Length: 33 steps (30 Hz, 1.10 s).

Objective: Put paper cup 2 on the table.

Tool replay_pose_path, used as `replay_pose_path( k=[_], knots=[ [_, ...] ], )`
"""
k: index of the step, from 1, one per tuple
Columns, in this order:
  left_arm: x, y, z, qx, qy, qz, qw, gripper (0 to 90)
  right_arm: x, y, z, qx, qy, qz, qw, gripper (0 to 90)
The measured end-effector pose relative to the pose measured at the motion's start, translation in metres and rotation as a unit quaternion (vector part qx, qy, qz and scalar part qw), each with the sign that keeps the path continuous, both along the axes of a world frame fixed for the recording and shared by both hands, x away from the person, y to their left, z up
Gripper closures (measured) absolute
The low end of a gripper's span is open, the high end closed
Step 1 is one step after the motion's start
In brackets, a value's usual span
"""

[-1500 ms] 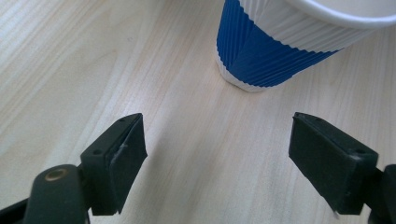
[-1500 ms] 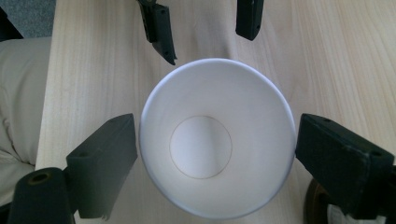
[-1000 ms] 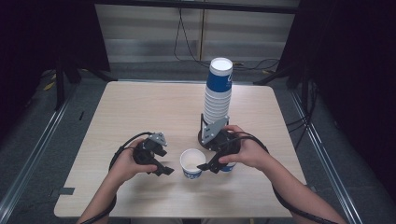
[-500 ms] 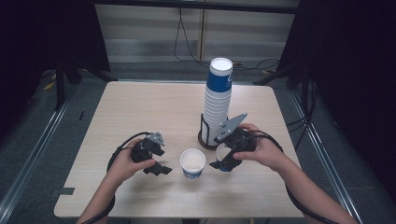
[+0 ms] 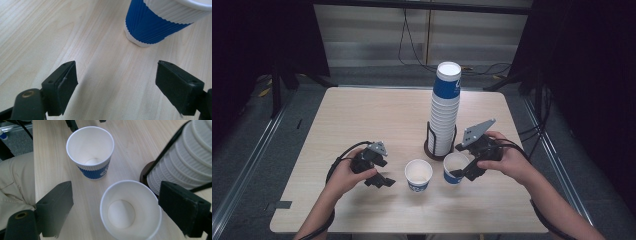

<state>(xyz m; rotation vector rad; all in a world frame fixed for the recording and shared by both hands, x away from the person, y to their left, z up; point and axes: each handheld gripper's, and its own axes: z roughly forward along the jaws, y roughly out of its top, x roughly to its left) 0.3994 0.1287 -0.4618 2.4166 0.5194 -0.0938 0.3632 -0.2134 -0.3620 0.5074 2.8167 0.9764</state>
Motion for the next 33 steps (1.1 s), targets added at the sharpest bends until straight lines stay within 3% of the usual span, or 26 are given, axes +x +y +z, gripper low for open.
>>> replay_pose_path(
  k=[4, 5, 9, 13, 17, 20, 26, 33],
  knots=[
    [0.000, 0.000, -0.001, 0.001, -0.001, -0.002, 1.0000, 17.7, 0.000, -0.015, -0.002, -0.003, 0.003, -0.019, 0.9998, 12.0],
    [0.002, 0.001, 0.000, 0.011, -0.007, -0.014, 0.9998, 17.7, 0.000, -0.018, -0.003, -0.004, 0.003, -0.021, 0.9998, 11.9],
    [0.001, 0.003, 0.000, 0.004, 0.000, 0.002, 1.0000, 17.7, -0.001, -0.030, -0.007, 0.006, 0.004, -0.034, 0.9994, 12.0],
    [0.002, 0.004, 0.000, 0.004, -0.005, 0.001, 1.0000, 17.7, -0.003, -0.040, -0.010, 0.001, -0.002, -0.043, 0.9991, 12.0],
    [0.002, 0.007, 0.000, -0.001, -0.008, 0.004, 1.0000, 17.7, -0.006, -0.055, -0.012, 0.011, 0.001, -0.063, 0.9980, 12.0],
    [0.005, 0.009, 0.001, 0.012, -0.015, -0.007, 0.9998, 17.7, -0.008, -0.064, -0.016, 0.012, -0.001, -0.074, 0.9972, 11.9],
    [0.004, 0.010, 0.000, -0.005, -0.012, 0.009, 0.9999, 17.7, -0.012, -0.079, -0.024, 0.020, 0.002, -0.091, 0.9957, 11.9],
    [0.006, 0.015, -0.001, -0.004, -0.014, 0.010, 0.9998, 17.7, -0.014, -0.089, -0.038, 0.021, -0.003, -0.109, 0.9938, 11.9]
  ],
)
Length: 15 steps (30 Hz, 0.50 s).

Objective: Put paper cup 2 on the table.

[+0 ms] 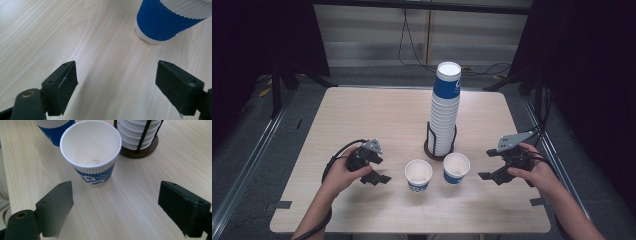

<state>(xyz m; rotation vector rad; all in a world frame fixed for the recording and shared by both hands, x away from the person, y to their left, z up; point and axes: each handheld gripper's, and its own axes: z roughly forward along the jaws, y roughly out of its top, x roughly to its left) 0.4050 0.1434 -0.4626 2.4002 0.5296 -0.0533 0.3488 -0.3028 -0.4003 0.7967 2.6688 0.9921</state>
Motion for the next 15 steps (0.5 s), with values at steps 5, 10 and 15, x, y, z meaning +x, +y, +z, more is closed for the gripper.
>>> replay_pose_path(
  k=[5, 10, 15],
  knots=[
    [0.002, 0.005, -0.001, -0.005, -0.005, 0.010, 0.9999, 17.7, -0.001, -0.003, -0.017, 0.006, 0.004, -0.007, 0.9999, 11.9],
    [0.002, 0.008, -0.003, -0.007, 0.000, 0.013, 0.9999, 17.7, -0.002, -0.007, -0.033, 0.013, 0.006, -0.029, 0.9995, 11.9],
    [0.003, 0.010, -0.003, -0.007, -0.003, 0.011, 0.9999, 17.7, -0.004, -0.010, -0.047, 0.012, 0.010, -0.036, 0.9992, 11.9]
  ],
)
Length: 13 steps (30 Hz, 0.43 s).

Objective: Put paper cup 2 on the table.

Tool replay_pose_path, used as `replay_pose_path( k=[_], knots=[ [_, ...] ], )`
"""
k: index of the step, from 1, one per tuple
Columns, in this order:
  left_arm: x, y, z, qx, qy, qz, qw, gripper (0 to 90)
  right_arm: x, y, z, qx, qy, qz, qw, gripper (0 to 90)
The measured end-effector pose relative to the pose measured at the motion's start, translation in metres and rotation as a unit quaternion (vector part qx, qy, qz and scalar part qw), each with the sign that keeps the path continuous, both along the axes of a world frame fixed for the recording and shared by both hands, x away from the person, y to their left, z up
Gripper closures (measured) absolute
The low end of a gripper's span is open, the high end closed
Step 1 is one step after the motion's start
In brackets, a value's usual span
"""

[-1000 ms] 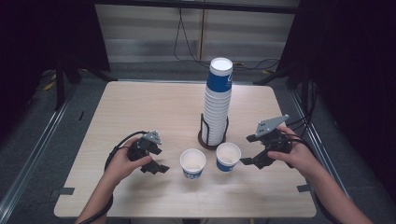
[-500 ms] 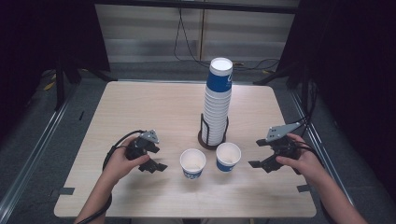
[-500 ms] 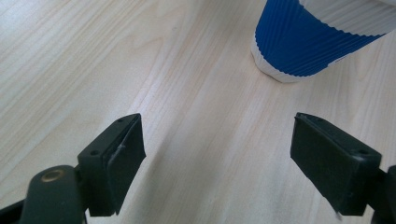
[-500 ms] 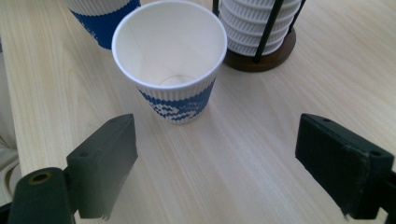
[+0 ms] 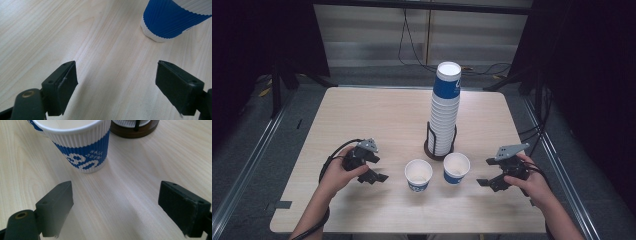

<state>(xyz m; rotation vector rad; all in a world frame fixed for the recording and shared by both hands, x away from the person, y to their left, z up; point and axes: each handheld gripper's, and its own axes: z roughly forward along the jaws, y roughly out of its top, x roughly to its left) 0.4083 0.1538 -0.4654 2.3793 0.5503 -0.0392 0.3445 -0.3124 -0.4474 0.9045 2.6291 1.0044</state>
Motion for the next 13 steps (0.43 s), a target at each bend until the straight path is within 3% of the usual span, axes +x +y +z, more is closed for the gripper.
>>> replay_pose_path(
  k=[6, 13],
  knots=[
    [0.001, 0.001, -0.001, 0.000, -0.002, -0.003, 1.0000, 17.7, -0.005, -0.006, -0.016, 0.004, 0.002, -0.014, 0.9999, 11.9],
    [0.001, 0.001, -0.003, -0.005, 0.001, 0.002, 1.0000, 17.7, -0.010, -0.007, -0.022, 0.003, -0.003, -0.020, 0.9998, 11.9]
  ],
)
